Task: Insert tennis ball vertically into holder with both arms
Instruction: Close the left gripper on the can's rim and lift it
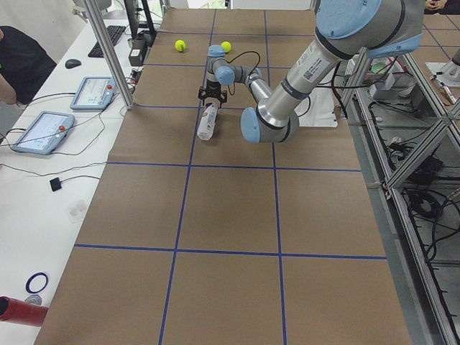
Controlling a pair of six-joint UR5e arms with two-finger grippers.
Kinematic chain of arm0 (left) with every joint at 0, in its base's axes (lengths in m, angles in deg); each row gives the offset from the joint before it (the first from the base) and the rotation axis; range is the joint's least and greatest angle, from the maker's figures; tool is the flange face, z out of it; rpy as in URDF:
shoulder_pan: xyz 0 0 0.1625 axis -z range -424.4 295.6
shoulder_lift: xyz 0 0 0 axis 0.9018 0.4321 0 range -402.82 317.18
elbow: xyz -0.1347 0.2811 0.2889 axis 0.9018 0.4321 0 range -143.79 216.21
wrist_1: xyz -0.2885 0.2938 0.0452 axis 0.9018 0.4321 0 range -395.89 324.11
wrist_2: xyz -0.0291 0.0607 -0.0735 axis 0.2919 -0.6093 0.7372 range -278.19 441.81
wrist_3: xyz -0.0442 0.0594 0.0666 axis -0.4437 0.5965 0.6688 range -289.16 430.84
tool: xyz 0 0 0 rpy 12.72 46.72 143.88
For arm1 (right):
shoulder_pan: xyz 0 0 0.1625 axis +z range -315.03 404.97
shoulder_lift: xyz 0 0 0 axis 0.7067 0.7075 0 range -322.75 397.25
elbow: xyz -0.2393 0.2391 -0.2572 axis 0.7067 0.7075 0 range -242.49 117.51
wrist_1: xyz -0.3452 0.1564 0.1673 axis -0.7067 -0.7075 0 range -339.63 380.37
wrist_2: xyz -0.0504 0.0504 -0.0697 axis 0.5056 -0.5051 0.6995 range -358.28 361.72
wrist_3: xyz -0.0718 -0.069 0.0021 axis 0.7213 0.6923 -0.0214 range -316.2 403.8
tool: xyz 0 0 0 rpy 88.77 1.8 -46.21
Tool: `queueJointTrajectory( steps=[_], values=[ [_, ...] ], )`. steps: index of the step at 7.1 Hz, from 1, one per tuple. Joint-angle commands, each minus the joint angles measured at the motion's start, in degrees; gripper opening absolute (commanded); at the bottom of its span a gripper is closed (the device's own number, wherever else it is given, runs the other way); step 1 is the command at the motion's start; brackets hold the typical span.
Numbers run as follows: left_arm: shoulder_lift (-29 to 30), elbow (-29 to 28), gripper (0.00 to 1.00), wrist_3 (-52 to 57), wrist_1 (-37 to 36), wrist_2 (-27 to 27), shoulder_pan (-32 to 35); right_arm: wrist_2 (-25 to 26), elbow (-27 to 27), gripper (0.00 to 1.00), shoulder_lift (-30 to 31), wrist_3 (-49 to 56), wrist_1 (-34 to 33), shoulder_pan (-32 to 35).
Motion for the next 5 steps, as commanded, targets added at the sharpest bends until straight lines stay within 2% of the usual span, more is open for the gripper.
queueJointTrajectory(
  steps=[1, 5],
  values=[
    [-0.55, -0.03, 0.99, 0.01, 0.10, 0.00, -0.19, -0.09, 0.06, 1.00, 0.07, 0.01, 0.01, 0.00],
    [-0.64, -0.11, 0.99, -1.31, 0.10, 0.00, -0.89, -0.18, 0.06, 1.00, -0.01, 0.01, 0.01, 0.00]
  ],
)
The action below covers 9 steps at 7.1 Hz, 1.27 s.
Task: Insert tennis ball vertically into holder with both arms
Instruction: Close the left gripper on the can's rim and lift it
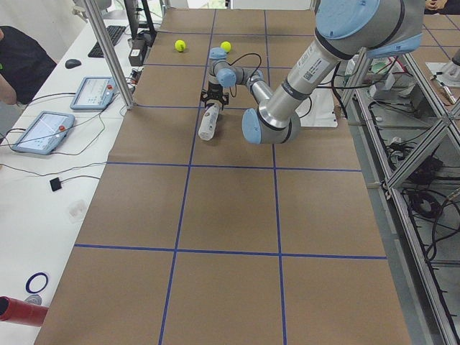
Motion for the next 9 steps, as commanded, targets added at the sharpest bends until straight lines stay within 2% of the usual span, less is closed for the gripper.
queueJointTrajectory(
  steps=[1, 2, 3, 4, 6, 7, 8, 9],
  values=[
    [-0.02, -0.04, 0.99, -0.42, 0.00, 0.00, -0.14, -0.08, 0.00, 1.00, 0.01, 0.00, 0.00, 0.00],
    [-0.02, -0.04, 0.96, -0.42, 0.00, 0.00, -0.31, -0.08, 0.00, 1.00, 0.01, 0.00, 0.00, 0.00],
    [-0.02, 0.05, 0.81, -0.42, 0.00, 0.00, -0.31, 0.01, 0.09, 1.00, 0.01, 0.00, 0.00, 0.00],
    [0.07, 0.40, 0.58, -0.51, 0.17, 0.00, -0.31, -0.08, 0.00, 1.00, 0.19, 0.00, 0.00, 0.00],
    [0.51, 1.97, 0.54, -1.03, 0.53, 0.00, -0.23, -0.08, 0.00, 1.00, 0.28, 0.00, 0.00, 0.09],
    [0.51, 4.42, 0.54, -2.34, 0.53, 0.00, 0.21, -0.16, 0.00, 1.00, 0.36, 0.00, 0.00, 0.09],
    [0.25, 8.10, 0.52, -8.18, 2.09, 0.00, 0.39, -0.25, -0.09, 1.00, 0.45, 0.00, 0.00, 0.00],
    [0.07, 9.53, 0.50, -14.50, 9.50, 0.09, 0.65, -0.60, -0.43, 1.00, 0.54, -0.09, 0.00, 0.09]
  ],
)
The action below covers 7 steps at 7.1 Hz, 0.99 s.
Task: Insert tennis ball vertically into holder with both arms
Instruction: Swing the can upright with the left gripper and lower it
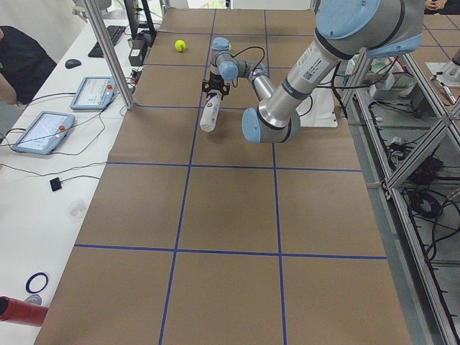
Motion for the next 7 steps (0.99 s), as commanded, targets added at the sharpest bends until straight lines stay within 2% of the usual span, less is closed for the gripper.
queueJointTrajectory(
  steps=[1, 2, 4, 5, 6, 7],
  values=[
    [-0.30, 2.63, 0.50, -14.76, 15.79, -0.02, 0.74, -0.31, -0.29, 1.00, 0.11, -0.07, 0.00, 0.03],
    [-0.74, 2.45, 0.50, -23.11, 26.94, -0.02, 1.88, -0.31, -0.29, 1.00, 0.02, -0.16, 0.00, -0.06],
    [-5.29, 2.45, 0.50, -32.03, 45.50, -0.19, 4.68, -0.39, -0.38, 1.00, -0.77, -0.24, 0.00, -0.06],
    [-8.10, 2.28, 0.49, -36.51, 57.52, -3.85, 5.75, -0.40, -0.90, 1.00, -0.86, -0.33, 0.00, -0.06],
    [-10.39, 2.19, 0.49, -39.77, 66.77, -8.32, 5.84, -0.40, -1.17, 1.00, -0.95, -0.42, 0.00, -0.06],
    [-12.76, 2.27, 0.49, -42.59, 73.91, -10.54, 5.76, -0.40, -1.17, 1.00, -1.38, -0.51, 0.00, -0.06]
  ],
)
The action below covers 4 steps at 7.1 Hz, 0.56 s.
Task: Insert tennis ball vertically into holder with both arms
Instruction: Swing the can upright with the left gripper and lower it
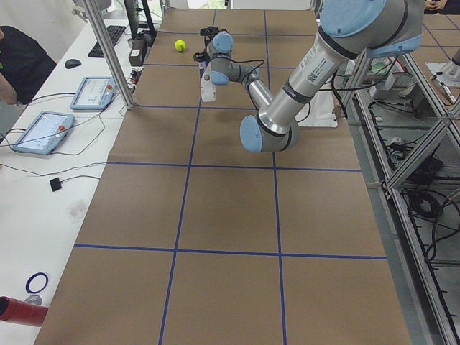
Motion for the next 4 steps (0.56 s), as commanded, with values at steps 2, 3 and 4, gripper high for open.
queueJointTrajectory(
  steps=[2, 3, 4],
  values=[
    [-7.13, -0.34, 0.49, -6.40, 21.69, -11.06, -0.81, 0.00, -0.49, 1.00, -0.66, -0.11, -0.09, 0.00],
    [-7.31, -1.38, 0.49, -6.49, 23.90, -13.10, -2.21, 0.00, -0.58, 1.00, -0.74, -0.19, -0.17, 0.08],
    [-7.32, -2.44, 0.49, -6.40, 26.79, -15.65, -3.96, 0.08, -0.58, 1.00, -0.74, -0.20, -0.26, 0.00]
  ],
)
